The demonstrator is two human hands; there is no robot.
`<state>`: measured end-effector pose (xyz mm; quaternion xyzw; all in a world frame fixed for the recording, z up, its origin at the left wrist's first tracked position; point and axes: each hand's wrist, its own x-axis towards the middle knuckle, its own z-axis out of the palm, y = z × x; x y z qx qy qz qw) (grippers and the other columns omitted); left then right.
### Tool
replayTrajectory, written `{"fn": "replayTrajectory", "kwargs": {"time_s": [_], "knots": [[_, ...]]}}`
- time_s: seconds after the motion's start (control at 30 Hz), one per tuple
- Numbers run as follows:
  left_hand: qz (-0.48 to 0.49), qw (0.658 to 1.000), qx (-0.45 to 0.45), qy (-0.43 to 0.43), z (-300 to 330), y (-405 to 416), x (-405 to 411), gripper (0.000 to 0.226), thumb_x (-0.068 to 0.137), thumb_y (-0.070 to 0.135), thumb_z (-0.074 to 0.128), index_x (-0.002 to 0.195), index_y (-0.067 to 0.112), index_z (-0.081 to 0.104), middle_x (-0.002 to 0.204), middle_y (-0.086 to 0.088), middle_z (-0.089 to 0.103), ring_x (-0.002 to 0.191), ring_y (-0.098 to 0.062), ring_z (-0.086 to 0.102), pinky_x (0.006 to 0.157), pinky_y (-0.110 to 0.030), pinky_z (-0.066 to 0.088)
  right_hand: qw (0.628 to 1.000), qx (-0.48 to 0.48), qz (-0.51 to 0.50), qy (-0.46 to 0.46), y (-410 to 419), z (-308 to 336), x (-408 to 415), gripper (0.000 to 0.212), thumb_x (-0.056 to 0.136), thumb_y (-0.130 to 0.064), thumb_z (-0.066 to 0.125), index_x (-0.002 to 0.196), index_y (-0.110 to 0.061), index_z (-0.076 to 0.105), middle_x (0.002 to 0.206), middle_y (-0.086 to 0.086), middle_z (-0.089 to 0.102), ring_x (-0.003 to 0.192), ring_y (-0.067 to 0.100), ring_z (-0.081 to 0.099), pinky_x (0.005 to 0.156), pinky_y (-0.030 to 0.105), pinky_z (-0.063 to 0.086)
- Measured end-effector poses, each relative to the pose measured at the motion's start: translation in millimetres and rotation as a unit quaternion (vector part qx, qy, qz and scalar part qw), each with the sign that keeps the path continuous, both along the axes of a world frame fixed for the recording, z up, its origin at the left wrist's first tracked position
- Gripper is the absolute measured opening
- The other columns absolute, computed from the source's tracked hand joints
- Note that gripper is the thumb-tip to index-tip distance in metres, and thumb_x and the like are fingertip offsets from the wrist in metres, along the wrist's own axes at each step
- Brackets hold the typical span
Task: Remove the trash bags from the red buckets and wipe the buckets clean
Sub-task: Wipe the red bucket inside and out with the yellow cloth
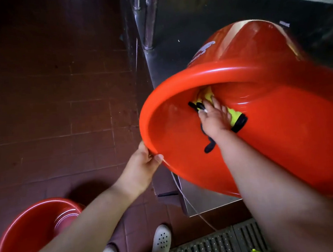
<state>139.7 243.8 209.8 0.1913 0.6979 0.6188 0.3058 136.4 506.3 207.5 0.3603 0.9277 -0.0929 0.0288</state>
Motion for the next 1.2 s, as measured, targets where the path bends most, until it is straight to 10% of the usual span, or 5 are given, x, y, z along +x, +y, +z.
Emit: {"fn": "replayTrajectory", "kwargs": {"time_s": [0.3, 0.4, 0.73, 0.97, 1.2], "knots": [[0.041, 0.997, -0.002, 0.06, 5, 8, -1, 0.03, 0.087, 0.02, 0.056, 0.113, 0.026, 0.041, 0.097, 0.014, 0.056, 0.086, 0.011, 0.053, 0.084, -0.011, 0.043, 0.977, -0.062, 0.105, 0.175, -129, -1, 100, 0.047, 0.082, -0.035, 0.041, 0.127, -0.03, 0.054, 0.147, -0.002, 0.04, 0.12, 0.031, 0.047, 0.1, 0.045, 0.034], [0.027, 0.996, -0.012, 0.083, 11, 3, -8, 0.026, 0.089, 0.016, 0.057, 0.111, 0.02, 0.044, 0.097, 0.002, 0.061, 0.09, -0.005, 0.058, 0.087, -0.032, 0.047, 0.969, -0.058, 0.158, 0.181, -116, 1, 107, 0.044, 0.083, -0.025, 0.045, 0.127, -0.027, 0.054, 0.147, -0.002, 0.039, 0.121, 0.024, 0.043, 0.096, 0.037, 0.036], [0.031, 0.977, -0.007, 0.211, 63, -10, -43, 0.025, 0.091, 0.016, 0.058, 0.081, 0.033, 0.042, 0.06, 0.022, 0.052, 0.054, 0.003, 0.045, 0.056, -0.012, 0.035, 0.995, 0.019, 0.094, 0.001, 10, 6, 24, 0.049, 0.094, -0.019, 0.048, 0.14, -0.035, 0.04, 0.155, -0.006, 0.023, 0.13, 0.031, 0.035, 0.106, 0.034, 0.025], [0.064, 0.995, 0.054, 0.062, 19, -2, -12, 0.036, 0.086, 0.029, 0.058, 0.12, 0.03, 0.048, 0.112, -0.001, 0.059, 0.104, -0.006, 0.056, 0.097, -0.032, 0.045, 0.999, 0.005, 0.016, -0.05, 17, 7, 7, 0.051, 0.095, -0.027, 0.043, 0.142, -0.043, 0.031, 0.157, -0.009, 0.012, 0.141, 0.023, 0.016, 0.112, 0.034, 0.011], [0.079, 0.995, 0.068, 0.003, 1, 3, 0, 0.028, 0.084, 0.028, 0.054, 0.11, 0.035, 0.046, 0.095, 0.012, 0.057, 0.088, -0.002, 0.052, 0.089, -0.035, 0.044, 0.996, -0.035, 0.08, 0.029, -80, 0, 59, 0.061, 0.094, -0.027, 0.045, 0.146, -0.044, 0.017, 0.158, -0.004, 0.01, 0.139, 0.032, 0.021, 0.114, 0.041, 0.013]]}}
